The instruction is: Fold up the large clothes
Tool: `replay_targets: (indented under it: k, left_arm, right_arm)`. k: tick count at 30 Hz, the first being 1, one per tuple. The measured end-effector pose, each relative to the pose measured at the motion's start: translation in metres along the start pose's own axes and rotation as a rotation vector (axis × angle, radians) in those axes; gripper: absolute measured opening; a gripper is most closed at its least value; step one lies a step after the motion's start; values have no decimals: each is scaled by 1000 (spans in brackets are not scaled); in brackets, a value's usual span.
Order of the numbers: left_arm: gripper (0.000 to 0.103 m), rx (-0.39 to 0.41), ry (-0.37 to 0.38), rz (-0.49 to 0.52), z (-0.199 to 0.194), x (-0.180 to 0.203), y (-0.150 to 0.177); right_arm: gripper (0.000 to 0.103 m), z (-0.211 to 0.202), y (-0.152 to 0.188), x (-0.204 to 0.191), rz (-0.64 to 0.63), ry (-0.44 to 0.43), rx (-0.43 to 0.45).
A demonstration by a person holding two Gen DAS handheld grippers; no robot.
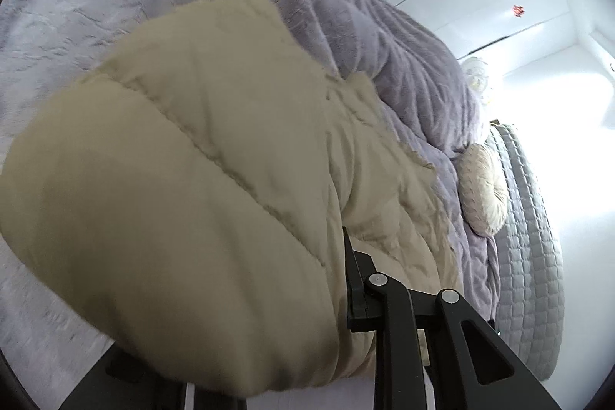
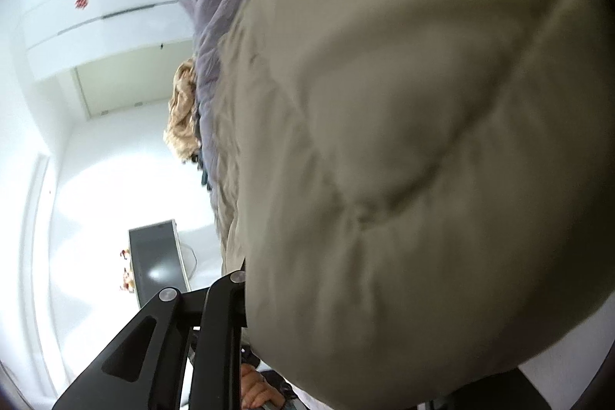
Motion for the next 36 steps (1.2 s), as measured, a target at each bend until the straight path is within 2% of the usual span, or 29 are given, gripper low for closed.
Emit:
replay_targets:
  k: [5, 9, 13, 15, 18, 20, 22, 23, 24, 26, 27, 31, 36]
  left_arm:
    - [27, -27, 3, 21, -42, -13, 34]
    - [27, -85, 17, -11, -73, -37, 72]
    - [27, -155, -5, -59, -101, -63, 111]
    - [27, -189, -16, -74, -107, -75, 127]
    - [28, -231, -35, -79, -108, -89, 144]
    - [34, -246, -53, -81, -106, -98, 148]
    - [46, -261, -85, -95, -105, -104, 149]
    - [48, -264, -95, -99, -106, -106, 150]
    - [49, -268, -105, -100, -109, -107, 149]
    - [61, -274, -163, -80, -118, -111, 150]
    - [62, -270, -192, -65, -123, -110, 149]
    - [62, -266, -298, 28, -147, -109, 146]
    - [62, -241, -400, 132, -179, -100, 142]
  right_arm:
    - [23, -24, 32, 8, -23, 11, -47]
    - [23, -47, 59, 24, -9, 11, -71]
    - [23, -72, 94, 51, 21, 21, -99]
    - [23, -85, 107, 68, 41, 47, -100]
    - [27, -89, 108, 82, 73, 57, -90]
    - [31, -87, 107, 88, 84, 66, -87]
    - [36, -85, 107, 89, 95, 77, -87]
    - [37, -86, 107, 89, 103, 83, -89]
    - [41, -87, 106, 89, 107, 95, -87]
    - [53, -93, 108, 88, 118, 124, -78]
    - [57, -96, 109, 87, 124, 134, -74]
    - [58, -113, 118, 82, 116, 214, -89]
    - [58, -121, 129, 55, -4, 342, -145]
Point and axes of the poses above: each gripper's, at about its wrist camera, not at the fingertips, and z roughly the way its jaws point, x to its right, y to its underside, the point moved 4 cm from there along z, roughly the way its jaws point, and after that the axes turned 4 degrees about x, right-handed, at the moved point
